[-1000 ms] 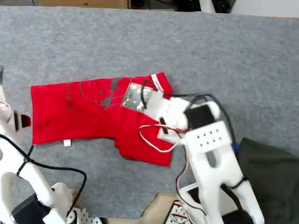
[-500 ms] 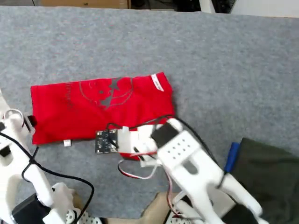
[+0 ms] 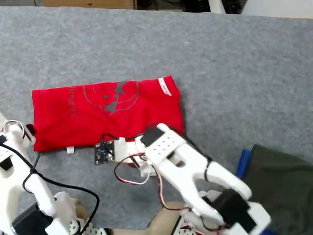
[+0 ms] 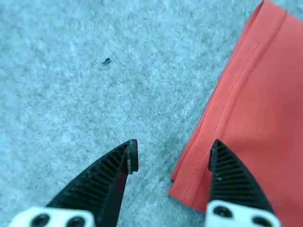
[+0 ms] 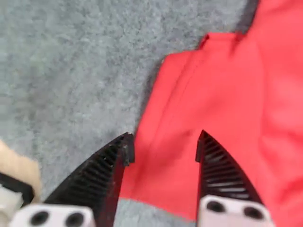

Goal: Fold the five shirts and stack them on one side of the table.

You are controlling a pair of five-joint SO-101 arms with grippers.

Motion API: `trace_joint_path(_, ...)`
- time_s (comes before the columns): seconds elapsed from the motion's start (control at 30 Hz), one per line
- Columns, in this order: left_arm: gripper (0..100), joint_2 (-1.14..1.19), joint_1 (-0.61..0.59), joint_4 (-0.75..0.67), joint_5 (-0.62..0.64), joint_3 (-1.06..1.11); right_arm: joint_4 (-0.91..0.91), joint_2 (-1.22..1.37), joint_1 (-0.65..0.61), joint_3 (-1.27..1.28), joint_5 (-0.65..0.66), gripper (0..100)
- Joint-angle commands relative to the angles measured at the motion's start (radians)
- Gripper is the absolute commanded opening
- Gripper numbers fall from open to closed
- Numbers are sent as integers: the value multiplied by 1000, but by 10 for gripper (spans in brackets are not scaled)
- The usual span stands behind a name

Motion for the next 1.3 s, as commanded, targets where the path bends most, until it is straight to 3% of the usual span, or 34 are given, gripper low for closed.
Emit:
trace_joint_path(0.0,250,-16,0,-14,8,-5,-80,96,42,-24,9,224)
trace_joint_path(0.43,250,-16,0,-14,8,-5,-104,202,90,-87,61,222)
trace_joint_path(0.7,250,-15,0,-14,8,-5,-101,206,88,-96,72,3)
trace_joint_path(0.97,250,-15,0,-11,8,-5,-109,205,99,-105,68,4)
trace_joint_path(1.27,250,-15,0,-11,8,-3,81,214,223,-496,72,4)
